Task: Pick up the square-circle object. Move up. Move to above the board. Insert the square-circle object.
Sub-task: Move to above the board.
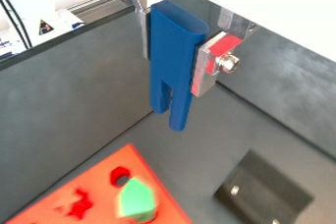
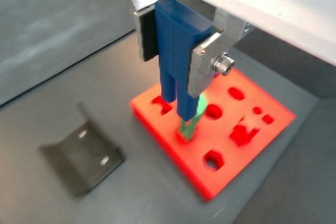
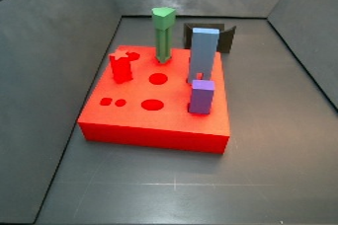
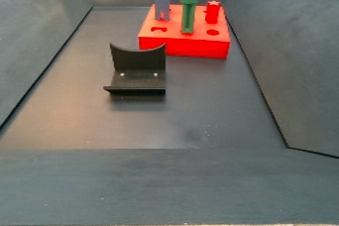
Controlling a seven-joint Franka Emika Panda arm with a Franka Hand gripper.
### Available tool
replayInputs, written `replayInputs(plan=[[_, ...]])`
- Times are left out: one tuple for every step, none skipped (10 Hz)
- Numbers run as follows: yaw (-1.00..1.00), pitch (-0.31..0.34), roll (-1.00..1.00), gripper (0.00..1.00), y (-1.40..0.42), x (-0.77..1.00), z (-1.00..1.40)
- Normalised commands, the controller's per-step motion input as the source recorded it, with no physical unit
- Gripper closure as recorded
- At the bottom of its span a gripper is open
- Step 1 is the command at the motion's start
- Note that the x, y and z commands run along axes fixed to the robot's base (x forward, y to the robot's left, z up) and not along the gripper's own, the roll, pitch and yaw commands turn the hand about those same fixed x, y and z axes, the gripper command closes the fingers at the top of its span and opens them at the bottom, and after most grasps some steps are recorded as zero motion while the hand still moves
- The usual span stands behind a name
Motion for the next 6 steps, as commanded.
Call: replayInputs(plan=[[-0.19, 0.145, -0.03, 1.0, -1.0, 0.1, 0.19], [-0.06, 0.139, -0.01, 1.0, -1.0, 0.11, 0.19], [-0.04, 0.136, 0.0, 1.0, -1.0, 0.11, 0.19], [-0.01, 0.132, -0.01, 1.0, -1.0, 0.14, 0.19], [-0.01, 0.134, -0.01, 1.0, -1.0, 0.15, 0.2], [0.0, 0.138, 0.02, 1.0, -0.92, 0.17, 0.19]])
